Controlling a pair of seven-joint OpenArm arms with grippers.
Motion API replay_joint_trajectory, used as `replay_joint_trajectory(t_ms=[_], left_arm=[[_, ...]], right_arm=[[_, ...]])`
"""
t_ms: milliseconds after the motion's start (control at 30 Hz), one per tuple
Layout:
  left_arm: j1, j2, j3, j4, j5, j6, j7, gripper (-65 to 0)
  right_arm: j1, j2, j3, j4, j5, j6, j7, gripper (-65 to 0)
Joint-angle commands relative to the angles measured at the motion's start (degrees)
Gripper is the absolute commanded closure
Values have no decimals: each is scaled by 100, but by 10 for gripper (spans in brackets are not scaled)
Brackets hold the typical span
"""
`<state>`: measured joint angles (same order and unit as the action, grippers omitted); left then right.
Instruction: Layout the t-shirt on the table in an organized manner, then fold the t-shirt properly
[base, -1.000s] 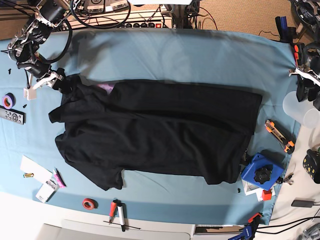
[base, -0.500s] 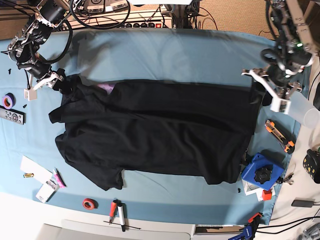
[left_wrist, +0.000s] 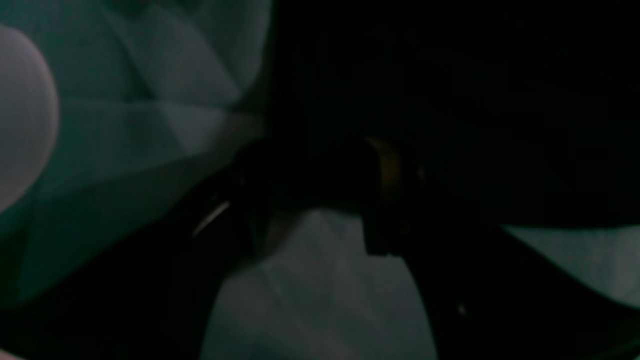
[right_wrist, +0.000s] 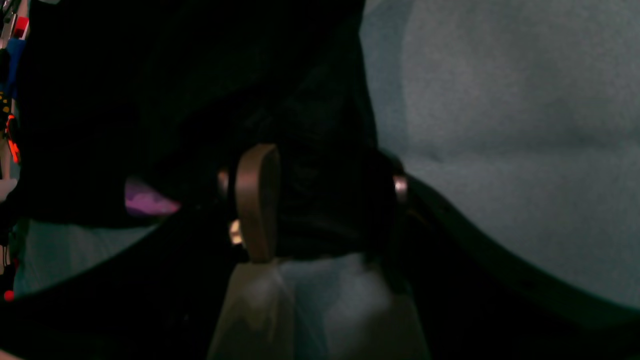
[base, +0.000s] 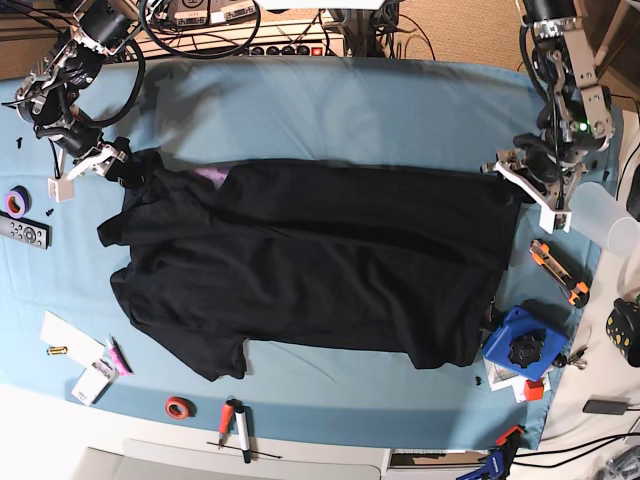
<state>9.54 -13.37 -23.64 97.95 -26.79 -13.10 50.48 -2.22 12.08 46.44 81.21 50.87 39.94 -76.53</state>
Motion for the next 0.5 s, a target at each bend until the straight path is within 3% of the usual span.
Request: replay_joint_trajectory(t_ms=[0,133,200,300,333,467], left_arm=[[-107,-59,-15,-13,-50,-17,-96,-296],[-177,-59,-15,-363,-46,7,-90,-255],[-175,-57,-15,-422,-48,4,-81,-194],[-177,-59,-15,-424,-50,2,-63,-41],[-177,-61,-15,-422,-50,2,-4,0],[-177,-63,-15,-420,-184,-2,463,0]], right_arm=[[46,94,0,81,28,6,2,-279],[46,94,0,81,31,6,4,-259],[46,94,0,81,31,6,4,-171],[46,94,0,81,28,6,2,-13],[46,101,2,83,28,6,2,0],[46,192,57,92,205,6,-11,0]])
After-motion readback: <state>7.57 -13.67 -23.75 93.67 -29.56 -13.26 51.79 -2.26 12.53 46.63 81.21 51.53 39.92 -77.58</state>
